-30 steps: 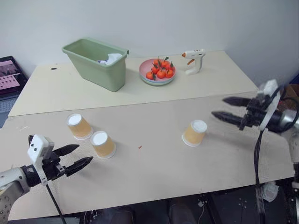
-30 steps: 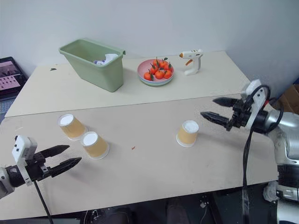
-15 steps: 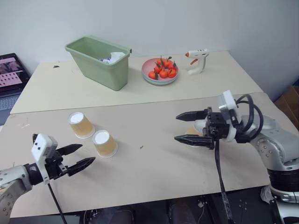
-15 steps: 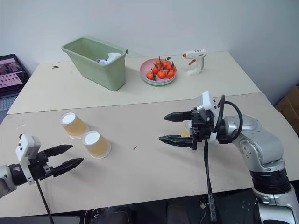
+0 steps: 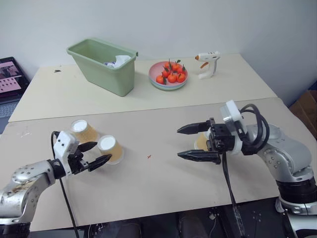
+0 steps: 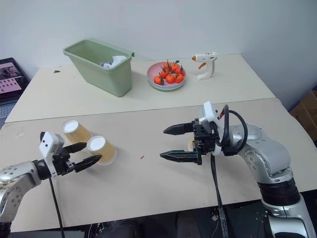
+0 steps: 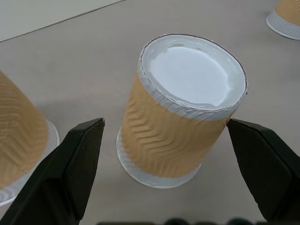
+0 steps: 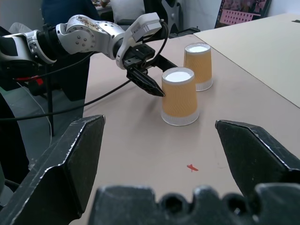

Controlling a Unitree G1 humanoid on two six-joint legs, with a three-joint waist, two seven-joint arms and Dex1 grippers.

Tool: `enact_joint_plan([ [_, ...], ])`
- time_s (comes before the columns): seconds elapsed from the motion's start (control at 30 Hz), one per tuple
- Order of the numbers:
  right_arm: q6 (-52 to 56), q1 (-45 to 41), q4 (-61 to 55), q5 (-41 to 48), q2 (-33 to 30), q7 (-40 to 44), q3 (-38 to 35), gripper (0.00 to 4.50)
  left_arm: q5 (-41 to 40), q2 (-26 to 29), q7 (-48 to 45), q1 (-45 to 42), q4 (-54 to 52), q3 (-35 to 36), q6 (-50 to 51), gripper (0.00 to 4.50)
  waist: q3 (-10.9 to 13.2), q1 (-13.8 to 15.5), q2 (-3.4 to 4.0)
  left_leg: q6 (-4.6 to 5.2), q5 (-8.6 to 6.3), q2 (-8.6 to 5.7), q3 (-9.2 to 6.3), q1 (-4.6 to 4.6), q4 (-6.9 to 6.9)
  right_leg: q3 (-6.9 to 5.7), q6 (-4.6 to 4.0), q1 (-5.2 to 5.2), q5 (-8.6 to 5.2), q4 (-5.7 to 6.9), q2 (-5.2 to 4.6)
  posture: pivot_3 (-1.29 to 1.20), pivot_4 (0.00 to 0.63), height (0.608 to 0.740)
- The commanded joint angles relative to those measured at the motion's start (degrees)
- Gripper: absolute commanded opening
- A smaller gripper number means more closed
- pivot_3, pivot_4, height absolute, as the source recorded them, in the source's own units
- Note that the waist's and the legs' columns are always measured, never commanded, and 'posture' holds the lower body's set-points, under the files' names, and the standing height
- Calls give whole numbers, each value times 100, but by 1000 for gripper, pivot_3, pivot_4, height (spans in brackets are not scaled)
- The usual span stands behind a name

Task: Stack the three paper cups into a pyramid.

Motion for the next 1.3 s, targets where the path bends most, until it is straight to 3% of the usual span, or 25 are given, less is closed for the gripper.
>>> enact_joint_plan([
  [0.03, -136, 16, -217, 14, -6, -57, -155, 4500, 73, -132, 89, -362, 92, -149, -142, 4446, -1, 3, -2, 0, 0, 0, -1, 0, 0, 0, 0, 0, 0, 1, 0, 0, 150, 725],
  [0.43, -215, 65, -265, -10, 78, -204, -116, 4500, 4, -397, -10, -1027, 480, -286, -158, 4446, -2, -7, -4, 0, 0, 0, -3, 0, 1, -1, 0, 0, 1, 1, 0, 0, 150, 725],
  [0.53, -229, 51, -241, -23, 100, -216, -116, 4500, 34, -370, -73, -969, 388, -367, -108, 3802, -2, -10, -4, 0, 0, 0, -3, -1, 1, -1, 0, -1, 1, 0, 0, 0, 150, 725],
  [0.6, -247, 49, -230, -43, 104, -206, -111, 4500, 254, -311, 6, -1014, 275, -587, -99, 3121, -2, -4, -4, 0, 0, 0, -3, -1, 0, -1, 0, -1, 1, 0, 0, 0, 150, 725],
  [0.97, -306, -83, -97, -142, 224, -203, -49, 4500, -325, 95, -524, -2115, -1228, -1409, 830, 3121, 0, 2, -9, -1, 0, -2, -7, -8, 4, -2, 1, -1, 1, 1, -1, 0, 150, 725],
  [1.3, -288, 57, -233, -150, 308, -366, -126, 4500, 232, -460, -448, -2814, -434, -2232, 535, 3121, 0, -3, -9, 0, 1, -3, -8, -6, 6, -2, 1, 2, 1, 1, 1, 0, 150, 725],
])
